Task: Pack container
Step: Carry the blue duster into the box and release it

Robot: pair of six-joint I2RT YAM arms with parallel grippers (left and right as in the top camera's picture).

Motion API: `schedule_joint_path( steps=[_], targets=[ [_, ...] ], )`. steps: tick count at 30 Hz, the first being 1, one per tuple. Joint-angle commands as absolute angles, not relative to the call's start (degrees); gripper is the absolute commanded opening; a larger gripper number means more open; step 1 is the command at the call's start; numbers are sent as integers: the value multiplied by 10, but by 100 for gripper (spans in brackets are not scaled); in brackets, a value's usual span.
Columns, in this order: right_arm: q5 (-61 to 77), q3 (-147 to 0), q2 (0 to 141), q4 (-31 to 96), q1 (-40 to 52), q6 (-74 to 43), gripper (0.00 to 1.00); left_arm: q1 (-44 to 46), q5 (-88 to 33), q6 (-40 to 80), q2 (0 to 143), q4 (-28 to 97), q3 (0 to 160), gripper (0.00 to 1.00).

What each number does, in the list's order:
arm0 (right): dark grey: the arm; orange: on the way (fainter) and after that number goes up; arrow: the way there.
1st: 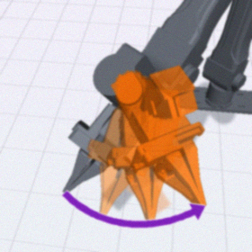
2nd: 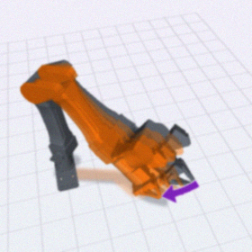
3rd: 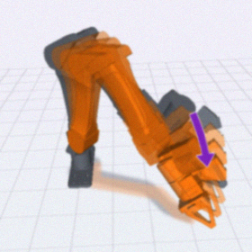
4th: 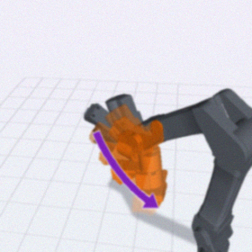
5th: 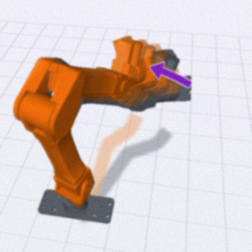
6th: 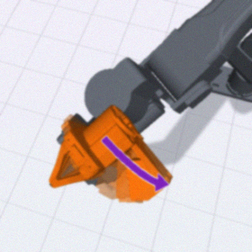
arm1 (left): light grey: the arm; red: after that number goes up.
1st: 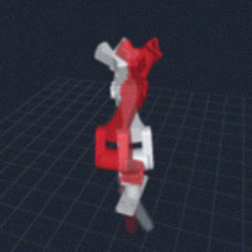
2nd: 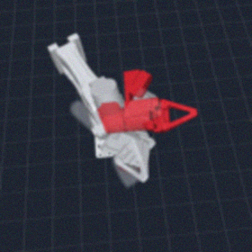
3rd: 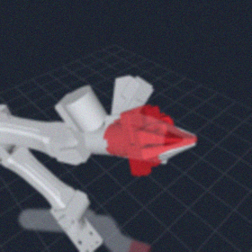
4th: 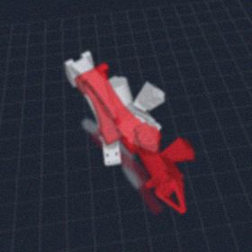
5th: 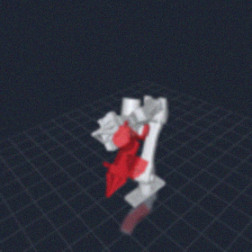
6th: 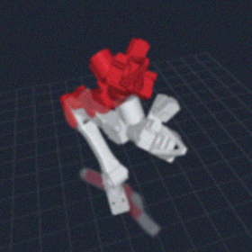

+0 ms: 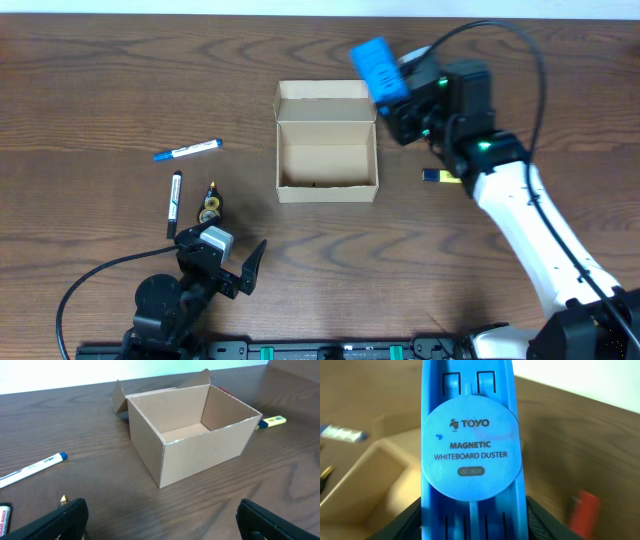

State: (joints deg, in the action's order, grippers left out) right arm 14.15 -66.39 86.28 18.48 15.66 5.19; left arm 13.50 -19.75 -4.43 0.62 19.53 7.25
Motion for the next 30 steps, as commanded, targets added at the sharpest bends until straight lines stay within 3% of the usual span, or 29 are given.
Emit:
schedule_joint_path(
  steps=[1, 8, 20, 30],
  targets=[
    [189, -667, 879, 190, 197, 160, 25, 131, -204, -38, 3, 199, 60, 95],
    [228, -667, 917, 225, 233, 285, 24, 131, -204, -38, 3, 199, 60, 96],
    [232, -667, 995, 239, 234, 365, 26, 131, -204, -39, 3, 199, 60, 95],
    [262, -668, 999, 266, 233, 439, 36, 131, -204, -38, 3, 199, 60, 95]
  ],
)
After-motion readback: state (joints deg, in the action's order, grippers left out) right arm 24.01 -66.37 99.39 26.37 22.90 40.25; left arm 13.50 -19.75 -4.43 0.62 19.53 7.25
